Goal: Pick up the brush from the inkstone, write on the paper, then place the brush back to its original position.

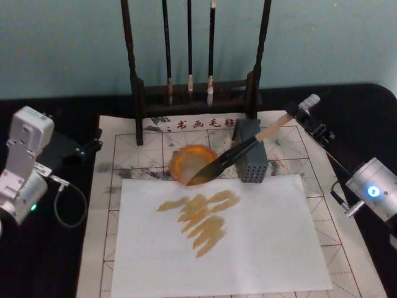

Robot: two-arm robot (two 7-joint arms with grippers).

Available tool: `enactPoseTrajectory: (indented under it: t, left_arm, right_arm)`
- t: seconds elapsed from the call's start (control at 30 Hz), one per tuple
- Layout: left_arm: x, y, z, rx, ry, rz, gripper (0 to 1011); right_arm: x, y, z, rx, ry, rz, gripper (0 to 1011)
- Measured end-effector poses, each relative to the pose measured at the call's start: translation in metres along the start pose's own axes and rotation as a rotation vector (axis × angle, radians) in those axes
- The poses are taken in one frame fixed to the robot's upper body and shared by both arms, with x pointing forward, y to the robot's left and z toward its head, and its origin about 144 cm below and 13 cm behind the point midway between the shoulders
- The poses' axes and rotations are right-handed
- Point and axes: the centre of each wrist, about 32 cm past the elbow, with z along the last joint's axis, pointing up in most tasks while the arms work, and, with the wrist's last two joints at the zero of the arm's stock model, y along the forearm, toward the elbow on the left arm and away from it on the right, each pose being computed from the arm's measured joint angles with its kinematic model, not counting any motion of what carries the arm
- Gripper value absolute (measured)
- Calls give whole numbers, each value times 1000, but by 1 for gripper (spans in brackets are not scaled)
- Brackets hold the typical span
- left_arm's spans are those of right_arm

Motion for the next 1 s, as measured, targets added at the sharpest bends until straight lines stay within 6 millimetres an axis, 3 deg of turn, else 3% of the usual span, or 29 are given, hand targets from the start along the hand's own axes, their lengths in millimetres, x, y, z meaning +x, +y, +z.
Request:
enactPoseTrajectory:
  t: [1.0]
  left_arm:
    - [0,0,0,0,0,0,1001]
  right_arm:
    - [11,53,4,-130,-92,81,181]
